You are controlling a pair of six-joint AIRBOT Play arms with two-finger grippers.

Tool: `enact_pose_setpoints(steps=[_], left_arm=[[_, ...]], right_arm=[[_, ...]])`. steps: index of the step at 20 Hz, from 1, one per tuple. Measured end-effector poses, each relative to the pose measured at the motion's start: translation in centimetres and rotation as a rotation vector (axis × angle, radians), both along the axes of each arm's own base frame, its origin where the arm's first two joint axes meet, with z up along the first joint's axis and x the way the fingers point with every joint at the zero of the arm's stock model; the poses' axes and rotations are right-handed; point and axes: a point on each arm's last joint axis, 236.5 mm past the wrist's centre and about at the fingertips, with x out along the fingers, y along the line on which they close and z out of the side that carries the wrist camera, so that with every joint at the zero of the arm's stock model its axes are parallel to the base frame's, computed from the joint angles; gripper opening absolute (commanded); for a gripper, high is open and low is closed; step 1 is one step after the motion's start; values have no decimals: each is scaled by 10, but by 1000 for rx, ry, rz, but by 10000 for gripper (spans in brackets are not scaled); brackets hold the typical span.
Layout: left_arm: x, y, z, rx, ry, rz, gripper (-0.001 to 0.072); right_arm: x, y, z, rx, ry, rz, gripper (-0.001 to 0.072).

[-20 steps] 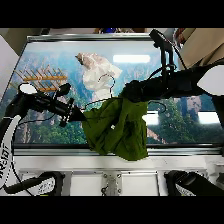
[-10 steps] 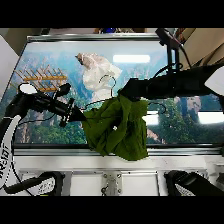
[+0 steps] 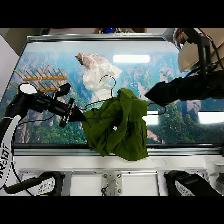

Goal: Fold the clothes and pants, and hang the long-sleeved shirts on hangers.

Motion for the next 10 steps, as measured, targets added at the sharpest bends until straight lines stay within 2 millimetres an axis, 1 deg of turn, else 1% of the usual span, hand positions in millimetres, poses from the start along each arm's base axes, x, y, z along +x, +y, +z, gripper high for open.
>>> enact_pose_setpoints(steps=[2, 4, 7, 9, 10], left_arm=[[-1, 0, 0, -1, 2, -4, 10], [-2, 0, 1, -2, 4, -6, 10], [-2, 0, 1, -2, 6, -7, 11], [-2, 0, 1, -2, 6, -8, 10], [-2, 0, 1, -2, 6, -8, 10]], right_arm=[[4, -21, -7, -14, -7, 13, 539], [11, -34, -10, 31, -20, 22, 537], [28, -51, -9, 106, -48, -14, 537], [37, -58, -9, 141, -59, -35, 528], [41, -60, -9, 145, -83, -18, 527]])
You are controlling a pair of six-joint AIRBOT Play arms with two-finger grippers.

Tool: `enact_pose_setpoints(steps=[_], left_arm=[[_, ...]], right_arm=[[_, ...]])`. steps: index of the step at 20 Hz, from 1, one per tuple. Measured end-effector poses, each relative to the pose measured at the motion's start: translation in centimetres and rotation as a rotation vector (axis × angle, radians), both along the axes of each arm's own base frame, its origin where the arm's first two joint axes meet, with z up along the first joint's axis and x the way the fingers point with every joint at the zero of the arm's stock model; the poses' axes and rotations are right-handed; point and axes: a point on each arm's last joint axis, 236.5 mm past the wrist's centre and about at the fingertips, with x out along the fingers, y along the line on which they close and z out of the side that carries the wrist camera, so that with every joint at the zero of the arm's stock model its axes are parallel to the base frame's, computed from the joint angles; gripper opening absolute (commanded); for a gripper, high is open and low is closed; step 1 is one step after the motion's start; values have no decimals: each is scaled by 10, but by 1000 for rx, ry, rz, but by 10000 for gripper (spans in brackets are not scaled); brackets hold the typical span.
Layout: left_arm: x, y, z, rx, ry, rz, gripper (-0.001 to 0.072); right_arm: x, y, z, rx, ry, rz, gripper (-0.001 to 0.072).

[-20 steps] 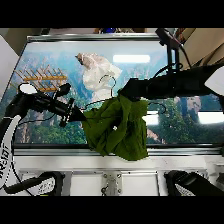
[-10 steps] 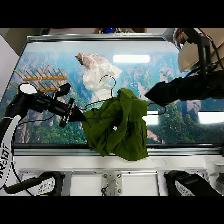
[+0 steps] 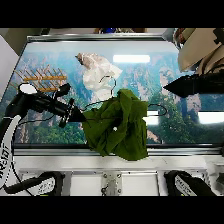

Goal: Fold the clothes and pants, and hang the long-sleeved shirts on hangers.

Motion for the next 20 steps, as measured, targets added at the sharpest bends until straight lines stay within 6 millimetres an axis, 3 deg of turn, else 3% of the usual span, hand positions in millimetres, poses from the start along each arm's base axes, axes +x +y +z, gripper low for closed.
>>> enact_pose_setpoints(steps=[1, 2, 3, 4, 5, 6, 7, 12, 20], left_arm=[[0, 0, 0, 0, 0, -1, 10], [0, 0, 0, -1, 1, -1, 10], [-1, 0, 0, -2, 2, -3, 10], [-1, 0, 1, -2, 3, -4, 10], [-1, 0, 1, -3, 4, -5, 10], [-1, 0, 1, -3, 4, -5, 10], [-2, 0, 1, -3, 4, -5, 10], [-2, 0, 1, -1, 15, 2, 10], [-2, 0, 1, 0, 20, 5, 10]], right_arm=[[3, -1, -1, -1, -32, 30, 440], [4, -1, -2, 0, -64, 66, 267], [4, -1, -4, 15, -96, 108, 204], [1, -1, -6, 44, -130, 161, 211], [-2, -1, -8, 84, -168, 212, 305], [-5, -4, -12, 115, -203, 247, 559], [-8, -9, -18, 141, -232, 275, 720], [-28, -13, -54, 211, -343, 394, 720], [-38, 12, -81, 272, -390, 517, 720]])
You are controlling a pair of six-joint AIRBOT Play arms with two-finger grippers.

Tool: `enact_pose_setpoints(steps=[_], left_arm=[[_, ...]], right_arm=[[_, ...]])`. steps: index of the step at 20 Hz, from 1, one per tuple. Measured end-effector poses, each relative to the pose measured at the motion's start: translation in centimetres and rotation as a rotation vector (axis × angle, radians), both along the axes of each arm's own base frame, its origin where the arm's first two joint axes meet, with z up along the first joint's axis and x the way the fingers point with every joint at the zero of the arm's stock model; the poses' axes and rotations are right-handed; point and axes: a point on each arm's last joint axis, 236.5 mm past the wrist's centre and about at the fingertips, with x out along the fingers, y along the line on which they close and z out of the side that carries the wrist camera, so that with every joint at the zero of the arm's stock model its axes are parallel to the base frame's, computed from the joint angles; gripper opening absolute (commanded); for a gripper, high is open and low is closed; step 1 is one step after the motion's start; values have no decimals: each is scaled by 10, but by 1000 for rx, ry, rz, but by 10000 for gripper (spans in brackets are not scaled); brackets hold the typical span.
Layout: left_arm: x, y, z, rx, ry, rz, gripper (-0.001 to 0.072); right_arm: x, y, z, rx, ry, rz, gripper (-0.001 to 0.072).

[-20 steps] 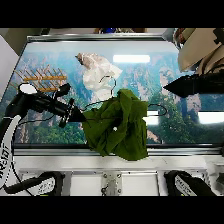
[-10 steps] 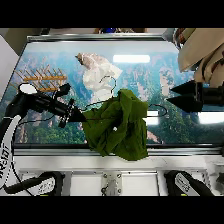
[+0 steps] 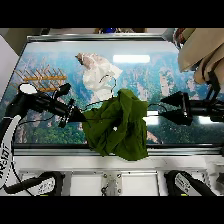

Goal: Fold the clothes and pants, and hang the long-sleeved shirts on hangers.

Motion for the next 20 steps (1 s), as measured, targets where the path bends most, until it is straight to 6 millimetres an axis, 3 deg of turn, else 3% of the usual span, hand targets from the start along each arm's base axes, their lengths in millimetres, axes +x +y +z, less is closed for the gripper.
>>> enact_pose_setpoints(steps=[9, 20], left_arm=[[0, 0, 0, 3, 1, -1, 10], [-5, 1, 0, 1, 12, -16, 10]], right_arm=[[9, 43, -7, 75, 26, 80, 720], [10, 52, -13, 82, 42, 98, 720]])
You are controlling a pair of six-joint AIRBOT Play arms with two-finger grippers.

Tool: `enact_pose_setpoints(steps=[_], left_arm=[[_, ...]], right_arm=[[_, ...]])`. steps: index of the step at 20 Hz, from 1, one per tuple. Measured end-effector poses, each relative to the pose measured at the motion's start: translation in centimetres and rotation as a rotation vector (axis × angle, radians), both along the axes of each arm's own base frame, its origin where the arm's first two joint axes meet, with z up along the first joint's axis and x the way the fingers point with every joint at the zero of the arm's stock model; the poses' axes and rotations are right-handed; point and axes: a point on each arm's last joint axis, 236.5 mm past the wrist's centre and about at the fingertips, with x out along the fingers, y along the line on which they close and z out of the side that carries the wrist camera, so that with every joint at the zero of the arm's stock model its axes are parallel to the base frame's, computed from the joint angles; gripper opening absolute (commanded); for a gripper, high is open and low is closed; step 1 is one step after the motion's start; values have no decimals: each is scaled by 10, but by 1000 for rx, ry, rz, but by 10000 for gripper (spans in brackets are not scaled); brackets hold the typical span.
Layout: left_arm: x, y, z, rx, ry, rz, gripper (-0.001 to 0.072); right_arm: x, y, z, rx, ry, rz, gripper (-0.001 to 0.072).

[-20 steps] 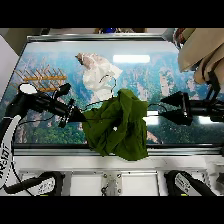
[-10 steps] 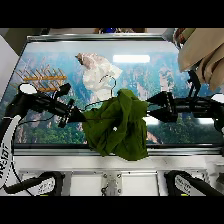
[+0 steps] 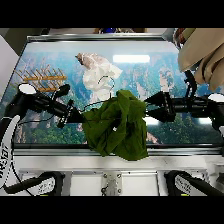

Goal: Fold the clothes and pants, and hang the long-sleeved shirts on hangers.

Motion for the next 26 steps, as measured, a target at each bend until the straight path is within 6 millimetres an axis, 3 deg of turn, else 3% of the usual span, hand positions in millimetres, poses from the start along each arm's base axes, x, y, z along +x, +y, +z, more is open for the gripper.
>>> enact_pose_setpoints(steps=[11, 12, 13, 14, 15, 26], left_arm=[[-1, -1, 1, -5, 2, -2, 10], [-1, -1, 1, -5, 2, -2, 10], [-1, -1, 1, -5, 2, -2, 10], [-1, -1, 1, -5, 2, -2, 10], [-1, -1, 1, -5, 2, -2, 10], [0, -1, 1, -6, 3, -1, 10]], right_arm=[[0, 0, 1, 3, -1, -1, 709], [0, 0, 1, 3, -1, -1, 660], [0, 0, 1, 3, -1, -1, 418], [0, 0, 1, 3, -1, -1, 73], [0, 0, 1, 3, -1, 0, 14], [1, 0, -1, -12, -77, 10, 12]])
